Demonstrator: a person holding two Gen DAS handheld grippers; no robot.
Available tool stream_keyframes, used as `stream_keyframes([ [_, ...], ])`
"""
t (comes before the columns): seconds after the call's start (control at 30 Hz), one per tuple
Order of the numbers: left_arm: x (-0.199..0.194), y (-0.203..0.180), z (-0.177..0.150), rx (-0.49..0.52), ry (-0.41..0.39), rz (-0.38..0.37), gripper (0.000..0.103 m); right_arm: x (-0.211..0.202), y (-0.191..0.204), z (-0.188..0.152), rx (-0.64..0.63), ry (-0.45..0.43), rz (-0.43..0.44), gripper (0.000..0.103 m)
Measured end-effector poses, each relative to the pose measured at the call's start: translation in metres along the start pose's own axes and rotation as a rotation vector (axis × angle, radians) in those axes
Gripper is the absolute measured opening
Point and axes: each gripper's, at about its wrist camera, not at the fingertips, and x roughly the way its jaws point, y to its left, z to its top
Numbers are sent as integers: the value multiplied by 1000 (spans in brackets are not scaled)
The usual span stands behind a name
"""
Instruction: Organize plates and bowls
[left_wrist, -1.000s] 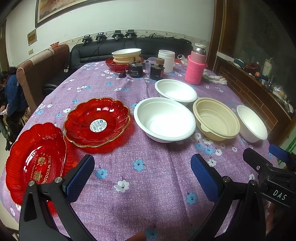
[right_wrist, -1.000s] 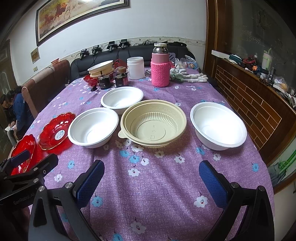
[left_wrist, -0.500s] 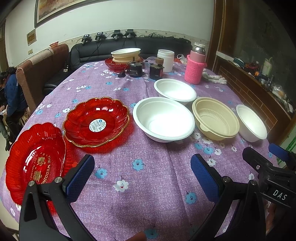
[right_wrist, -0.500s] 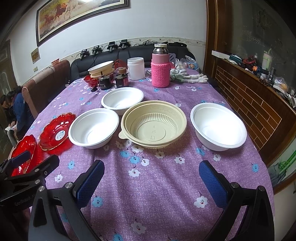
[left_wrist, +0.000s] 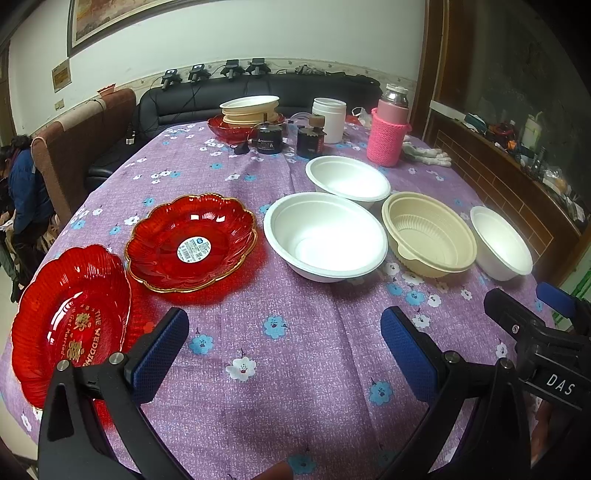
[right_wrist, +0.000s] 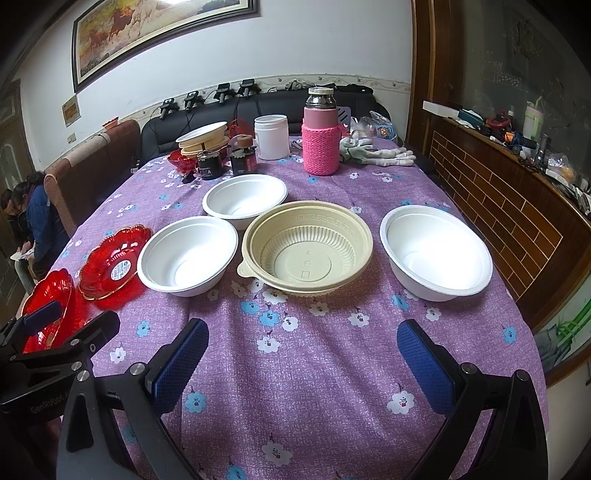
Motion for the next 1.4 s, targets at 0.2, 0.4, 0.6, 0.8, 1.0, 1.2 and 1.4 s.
stream_keyframes([
  [0.2, -5, 3, -1, -5, -2, -14, 103, 0, 2, 1, 1, -2, 8, 103],
  [0.4, -33, 46, -5, -83, -40, 3, 103, -5, 14, 1, 14, 24, 164, 103],
  [0.6, -71, 150, -15, -277, -108, 192, 103, 7, 62, 6, 17, 140, 434, 103],
  [0.8, -64, 252, -46, -512, -22, 365, 103, 23, 138, 3, -8, 255, 650, 102],
  [1.0, -44, 278, -64, -576, 41, 397, 103, 53, 205, -4, 22, 374, 755, 102],
  [1.2, -25, 274, -58, -532, 60, 361, 103, 80, 236, -7, 54, 447, 771, 99],
  [1.4, -9, 270, -57, -515, 104, 364, 90, 98, 250, -12, 81, 484, 763, 78],
])
